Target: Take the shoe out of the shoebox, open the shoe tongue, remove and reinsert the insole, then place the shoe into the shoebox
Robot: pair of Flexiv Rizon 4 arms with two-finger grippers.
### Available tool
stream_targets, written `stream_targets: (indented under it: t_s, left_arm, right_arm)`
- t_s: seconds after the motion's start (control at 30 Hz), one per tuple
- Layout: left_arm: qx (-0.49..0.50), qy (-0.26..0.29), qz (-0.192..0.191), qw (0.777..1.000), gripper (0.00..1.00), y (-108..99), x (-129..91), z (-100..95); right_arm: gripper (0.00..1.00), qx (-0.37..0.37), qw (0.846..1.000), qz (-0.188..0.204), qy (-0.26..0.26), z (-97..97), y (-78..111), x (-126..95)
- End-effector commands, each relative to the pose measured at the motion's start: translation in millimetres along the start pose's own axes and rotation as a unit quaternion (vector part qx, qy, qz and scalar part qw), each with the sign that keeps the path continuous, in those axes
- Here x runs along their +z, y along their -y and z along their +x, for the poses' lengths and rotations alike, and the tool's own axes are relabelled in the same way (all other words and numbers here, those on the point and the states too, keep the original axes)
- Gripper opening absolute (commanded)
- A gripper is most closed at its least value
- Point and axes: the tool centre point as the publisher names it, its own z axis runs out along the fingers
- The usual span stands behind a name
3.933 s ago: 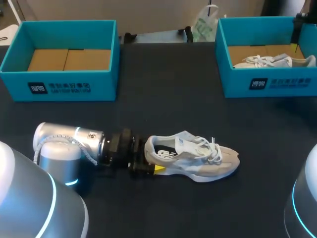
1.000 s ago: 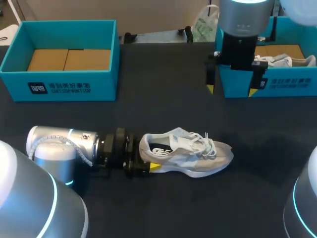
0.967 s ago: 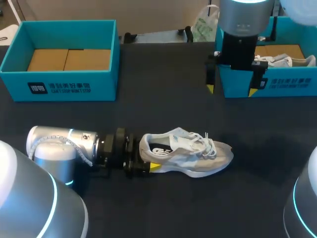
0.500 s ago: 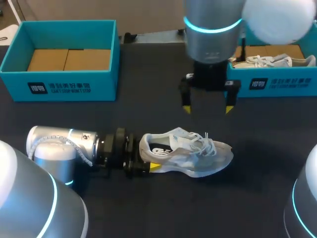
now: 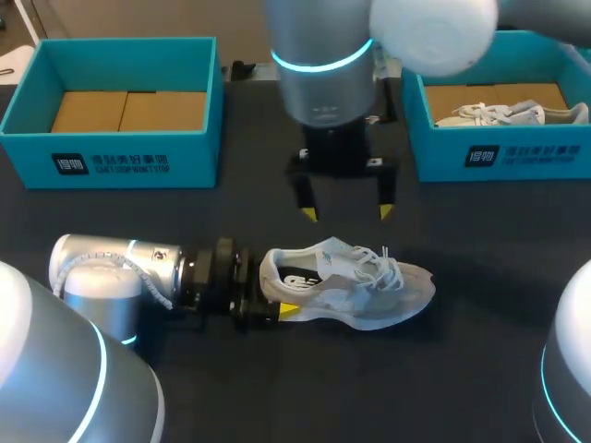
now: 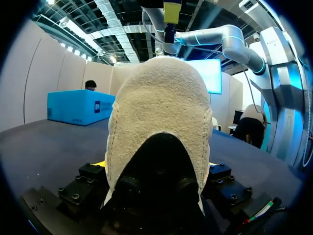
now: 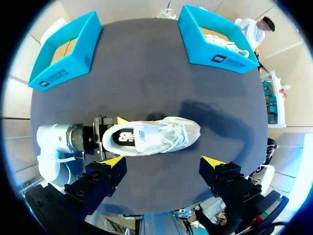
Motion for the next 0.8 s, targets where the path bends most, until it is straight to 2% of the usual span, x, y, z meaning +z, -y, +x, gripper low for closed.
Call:
stream_targets:
  t_s: [0.03,0.13,0.3,0.8]
  left_arm:
    - [0.000,0.001,0.000,1.000,0.00,-0.3,-0.1,0.2]
    - [0.000,0.001,0.000,1.000,0.00,-0.3,-0.1,0.2]
    - [0.000,0.001,0.000,1.000,0.00,-0.3,-0.1,0.2]
    - [0.000,0.001,0.000,1.000,0.00,-0.3,-0.1,0.2]
  right_arm:
    - [1.00,-0.018,0.998,-0.018,0.066,25.9,7.9,10.5]
    - [1.00,-0.022,0.996,-0.015,0.091,34.4,9.4,23.2]
    - [1.00,-0.004,0.994,0.007,0.113,34.5,8.9,38.8]
    - [1.00,-0.009,0.988,0.019,0.154,39.3,6.4,75.5]
